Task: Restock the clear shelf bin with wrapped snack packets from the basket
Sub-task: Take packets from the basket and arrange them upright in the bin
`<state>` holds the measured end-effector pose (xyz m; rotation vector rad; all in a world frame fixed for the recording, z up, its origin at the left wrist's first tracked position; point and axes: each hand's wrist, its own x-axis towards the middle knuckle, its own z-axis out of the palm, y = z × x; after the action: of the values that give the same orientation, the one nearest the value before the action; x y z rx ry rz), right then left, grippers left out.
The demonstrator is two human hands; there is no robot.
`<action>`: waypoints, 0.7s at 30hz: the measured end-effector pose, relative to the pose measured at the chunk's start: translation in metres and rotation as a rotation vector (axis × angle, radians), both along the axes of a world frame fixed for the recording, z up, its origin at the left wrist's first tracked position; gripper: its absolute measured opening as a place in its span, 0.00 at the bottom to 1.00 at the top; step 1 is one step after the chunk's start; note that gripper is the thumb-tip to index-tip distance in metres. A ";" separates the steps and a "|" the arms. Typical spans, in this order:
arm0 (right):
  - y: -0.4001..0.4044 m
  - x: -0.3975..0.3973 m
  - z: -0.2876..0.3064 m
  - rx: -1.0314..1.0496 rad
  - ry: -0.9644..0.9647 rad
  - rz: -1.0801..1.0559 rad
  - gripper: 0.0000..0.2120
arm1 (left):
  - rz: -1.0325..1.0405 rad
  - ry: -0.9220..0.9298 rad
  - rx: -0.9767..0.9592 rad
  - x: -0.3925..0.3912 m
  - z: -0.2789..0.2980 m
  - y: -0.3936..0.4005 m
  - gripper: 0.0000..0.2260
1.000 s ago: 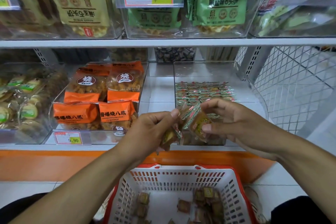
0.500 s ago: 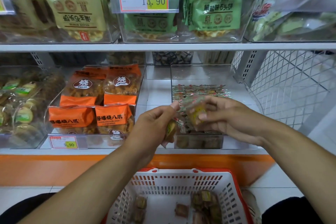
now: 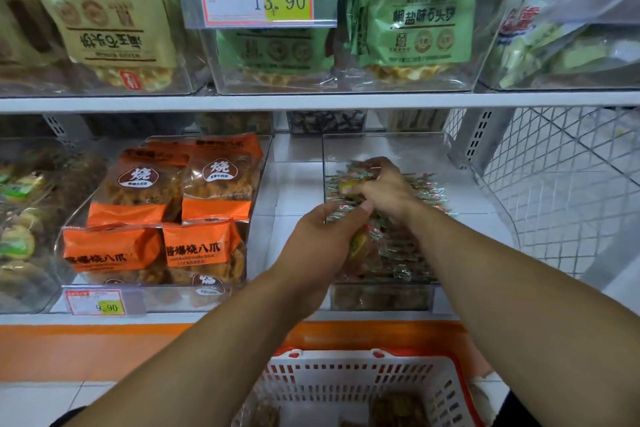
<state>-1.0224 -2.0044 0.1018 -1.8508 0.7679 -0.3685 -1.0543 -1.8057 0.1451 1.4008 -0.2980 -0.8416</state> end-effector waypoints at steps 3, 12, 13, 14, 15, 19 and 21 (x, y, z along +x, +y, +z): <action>-0.003 0.018 -0.004 -0.018 -0.001 0.039 0.25 | 0.006 0.021 -0.004 0.007 -0.003 0.001 0.19; 0.000 0.048 -0.018 -0.151 -0.009 -0.084 0.35 | -0.001 0.060 -0.027 0.017 -0.009 0.013 0.22; 0.003 0.049 -0.018 -0.144 -0.029 -0.106 0.34 | -0.001 0.061 -0.028 0.017 -0.009 0.013 0.21; 0.006 0.051 -0.018 -0.157 -0.030 -0.112 0.33 | 0.004 0.064 -0.029 0.016 -0.008 0.013 0.21; 0.009 0.052 -0.019 -0.183 -0.017 -0.104 0.33 | 0.009 0.069 -0.029 0.016 -0.008 0.012 0.20; 0.007 0.047 -0.027 -0.188 -0.069 -0.121 0.30 | -0.015 0.109 -0.045 0.016 -0.007 0.014 0.16; 0.002 0.044 -0.031 -0.221 -0.099 -0.135 0.21 | -0.020 0.172 -0.078 0.016 -0.003 0.016 0.14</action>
<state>-0.9781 -2.0022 0.0708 -1.9738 0.8124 -0.6489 -1.0381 -1.7900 0.1423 1.2466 -0.2110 -0.9510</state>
